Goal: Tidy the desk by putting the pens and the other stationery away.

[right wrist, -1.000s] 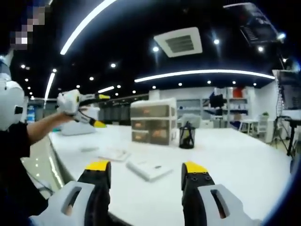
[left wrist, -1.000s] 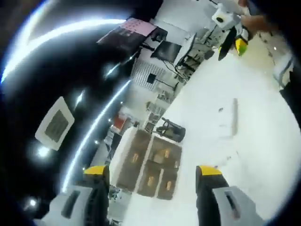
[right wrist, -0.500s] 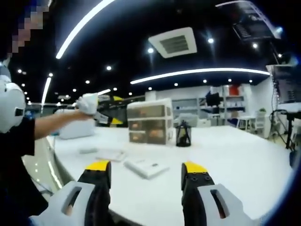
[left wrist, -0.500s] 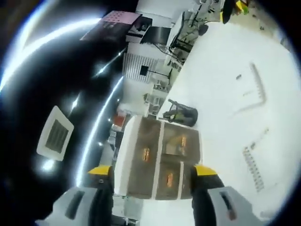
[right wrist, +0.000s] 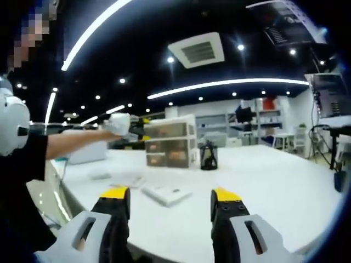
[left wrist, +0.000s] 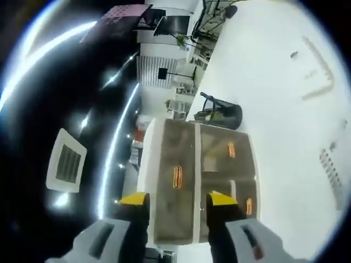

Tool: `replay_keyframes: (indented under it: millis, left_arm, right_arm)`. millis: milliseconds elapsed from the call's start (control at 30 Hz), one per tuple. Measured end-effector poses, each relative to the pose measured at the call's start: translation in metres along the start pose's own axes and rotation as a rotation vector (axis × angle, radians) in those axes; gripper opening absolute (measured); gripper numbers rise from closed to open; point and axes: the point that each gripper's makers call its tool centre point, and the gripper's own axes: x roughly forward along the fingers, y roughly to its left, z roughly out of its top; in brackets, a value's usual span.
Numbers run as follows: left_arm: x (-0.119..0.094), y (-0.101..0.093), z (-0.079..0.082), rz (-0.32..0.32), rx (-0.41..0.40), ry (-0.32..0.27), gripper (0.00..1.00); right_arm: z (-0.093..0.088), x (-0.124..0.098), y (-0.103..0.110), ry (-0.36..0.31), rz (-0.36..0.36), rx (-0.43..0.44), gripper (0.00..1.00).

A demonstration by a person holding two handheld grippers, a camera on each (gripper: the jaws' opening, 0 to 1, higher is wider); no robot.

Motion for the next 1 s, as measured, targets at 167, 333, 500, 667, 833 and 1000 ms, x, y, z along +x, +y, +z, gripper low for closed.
replay_keyframes:
  millis: [167, 333, 500, 667, 833, 1000]
  left_arm:
    - [0.015, -0.004, 0.002, -0.004, 0.049, 0.015, 0.33]
    - [0.023, -0.004, -0.001, 0.004, 0.079, 0.038, 0.28]
    - [0.03, -0.004, -0.002, 0.004, 0.087, 0.041, 0.25]
    - [0.035, -0.002, -0.001, 0.024, 0.104, 0.043, 0.2]
    - [0.04, -0.006, -0.002, 0.03, 0.113, 0.044, 0.17]
    - [0.041, -0.001, -0.003, 0.057, 0.169, 0.044, 0.1]
  right_arm:
    - [-0.001, -0.003, -0.003, 0.001, -0.011, 0.011, 0.56]
    - [-0.004, -0.004, -0.005, 0.007, -0.017, 0.017, 0.56]
    - [-0.003, -0.005, -0.005, 0.003, -0.022, 0.025, 0.55]
    - [-0.007, -0.004, -0.005, 0.015, -0.022, 0.028, 0.55]
    - [-0.007, -0.005, -0.005, 0.015, -0.027, 0.029, 0.55]
    - [-0.008, -0.005, -0.006, 0.019, -0.03, 0.031, 0.55]
